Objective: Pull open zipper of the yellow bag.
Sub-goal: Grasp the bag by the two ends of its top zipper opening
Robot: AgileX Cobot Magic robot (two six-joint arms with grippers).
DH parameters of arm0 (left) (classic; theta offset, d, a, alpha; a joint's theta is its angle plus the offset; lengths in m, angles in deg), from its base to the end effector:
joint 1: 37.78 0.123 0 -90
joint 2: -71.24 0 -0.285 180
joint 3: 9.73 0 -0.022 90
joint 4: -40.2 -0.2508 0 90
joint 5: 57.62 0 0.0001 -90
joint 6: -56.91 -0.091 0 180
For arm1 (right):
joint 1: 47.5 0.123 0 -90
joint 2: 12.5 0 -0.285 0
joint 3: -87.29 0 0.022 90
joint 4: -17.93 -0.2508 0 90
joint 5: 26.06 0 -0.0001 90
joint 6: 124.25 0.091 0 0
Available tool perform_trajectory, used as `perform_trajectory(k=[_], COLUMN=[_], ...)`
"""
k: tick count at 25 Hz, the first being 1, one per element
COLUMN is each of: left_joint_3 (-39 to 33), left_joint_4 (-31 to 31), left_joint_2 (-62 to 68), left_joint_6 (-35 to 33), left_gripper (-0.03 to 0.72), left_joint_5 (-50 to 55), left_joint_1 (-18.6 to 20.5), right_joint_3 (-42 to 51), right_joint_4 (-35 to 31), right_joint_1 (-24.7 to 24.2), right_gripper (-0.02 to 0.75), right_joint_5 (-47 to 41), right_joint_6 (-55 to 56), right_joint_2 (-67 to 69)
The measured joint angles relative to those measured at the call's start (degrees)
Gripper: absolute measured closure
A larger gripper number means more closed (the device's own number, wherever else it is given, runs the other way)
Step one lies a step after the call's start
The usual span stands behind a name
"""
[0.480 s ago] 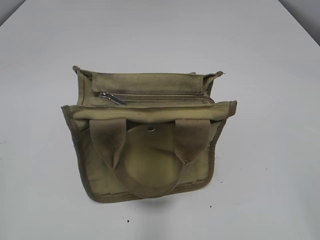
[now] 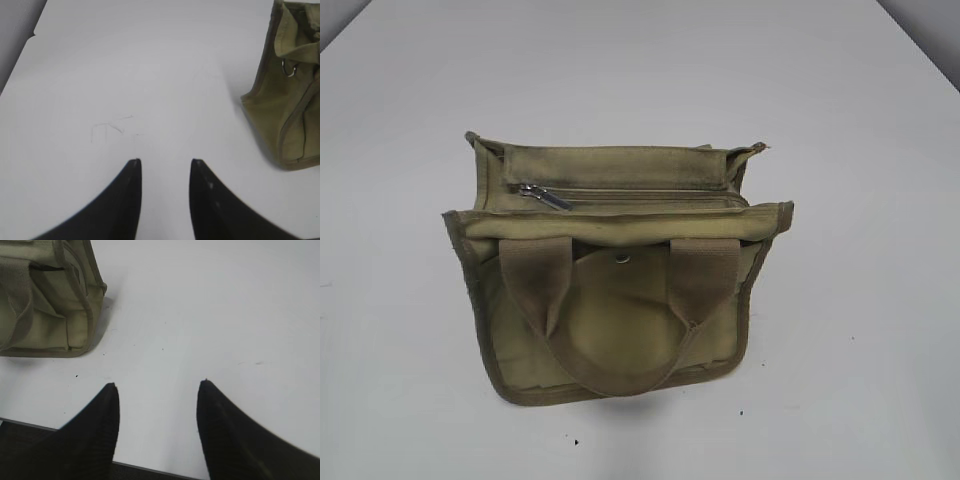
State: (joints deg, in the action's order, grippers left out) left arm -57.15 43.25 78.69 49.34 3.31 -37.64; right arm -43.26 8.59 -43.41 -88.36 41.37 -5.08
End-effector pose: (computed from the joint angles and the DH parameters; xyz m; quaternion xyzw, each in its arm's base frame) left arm -0.0083 -0.0043 0.2827 0.0563 0.8450 0.0092 0.5318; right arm -0.0067 0.0126 0.2718 -0.1417 0.8478 0.0357 0.5098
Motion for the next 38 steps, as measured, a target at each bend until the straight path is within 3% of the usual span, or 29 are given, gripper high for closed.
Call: perform_trajectory(k=[29, 32, 38], left_joint_3=[0.1, 0.8, 1.0], left_joint_4=[1.0, 5.9, 27.8], left_joint_2=[1.7, 5.9, 19.2], left_joint_6=[0.0, 0.0, -3.1], left_gripper=[0.432, 0.432, 0.432], left_joint_5=[-0.3, -3.8, -17.2], left_joint_1=[0.0, 0.0, 0.0], right_joint_3=[0.0, 0.0, 0.0], right_joint_4=[0.0, 0.0, -2.6], right_joint_1=[0.0, 0.0, 1.0], right_gripper=[0.342, 0.342, 0.342], right_joint_5=[0.0, 0.0, 0.1], right_joint_6=[0.0, 0.0, 0.0], right_joint_2=[0.0, 0.0, 4.5])
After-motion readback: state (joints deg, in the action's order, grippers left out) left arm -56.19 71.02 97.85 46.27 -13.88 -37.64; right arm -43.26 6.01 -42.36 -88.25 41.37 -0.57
